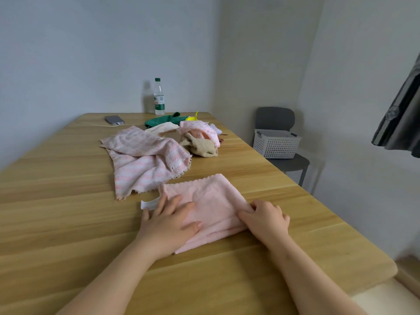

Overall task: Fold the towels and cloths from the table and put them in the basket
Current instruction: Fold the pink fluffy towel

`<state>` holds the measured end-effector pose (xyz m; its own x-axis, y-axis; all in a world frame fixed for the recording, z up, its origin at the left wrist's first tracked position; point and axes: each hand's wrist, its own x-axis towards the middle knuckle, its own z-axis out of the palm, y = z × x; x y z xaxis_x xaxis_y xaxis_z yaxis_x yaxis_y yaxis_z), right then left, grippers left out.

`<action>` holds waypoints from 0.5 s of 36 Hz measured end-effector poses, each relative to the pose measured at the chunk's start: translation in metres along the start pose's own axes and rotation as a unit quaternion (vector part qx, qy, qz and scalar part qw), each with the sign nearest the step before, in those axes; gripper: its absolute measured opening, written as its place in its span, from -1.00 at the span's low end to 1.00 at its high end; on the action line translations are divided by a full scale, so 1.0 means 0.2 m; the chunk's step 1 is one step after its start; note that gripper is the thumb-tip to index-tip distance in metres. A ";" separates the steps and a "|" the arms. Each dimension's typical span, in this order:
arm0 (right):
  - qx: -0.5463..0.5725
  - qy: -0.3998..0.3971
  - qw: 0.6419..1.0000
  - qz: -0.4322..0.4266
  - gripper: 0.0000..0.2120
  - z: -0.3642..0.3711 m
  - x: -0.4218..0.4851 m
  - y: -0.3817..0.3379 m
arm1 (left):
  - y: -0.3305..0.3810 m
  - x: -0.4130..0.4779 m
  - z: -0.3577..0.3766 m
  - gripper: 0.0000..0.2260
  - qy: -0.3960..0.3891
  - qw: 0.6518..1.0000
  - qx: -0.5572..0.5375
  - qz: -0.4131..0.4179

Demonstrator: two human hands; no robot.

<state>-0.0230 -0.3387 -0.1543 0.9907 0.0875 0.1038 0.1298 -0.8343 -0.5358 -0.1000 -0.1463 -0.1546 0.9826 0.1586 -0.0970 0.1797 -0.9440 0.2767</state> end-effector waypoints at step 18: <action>-0.061 0.075 0.989 0.113 -0.63 -0.14 0.02 0.22 | 0.15 0.11 0.11 -0.29 0.003 0.994 0.078 0.080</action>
<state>-0.0140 -0.3907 -0.1550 0.9756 -0.1829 0.1215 -0.1090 -0.8836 -0.4553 -0.0731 -0.1770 -0.1693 0.9983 0.0035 -0.0581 0.0114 -0.9905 0.1371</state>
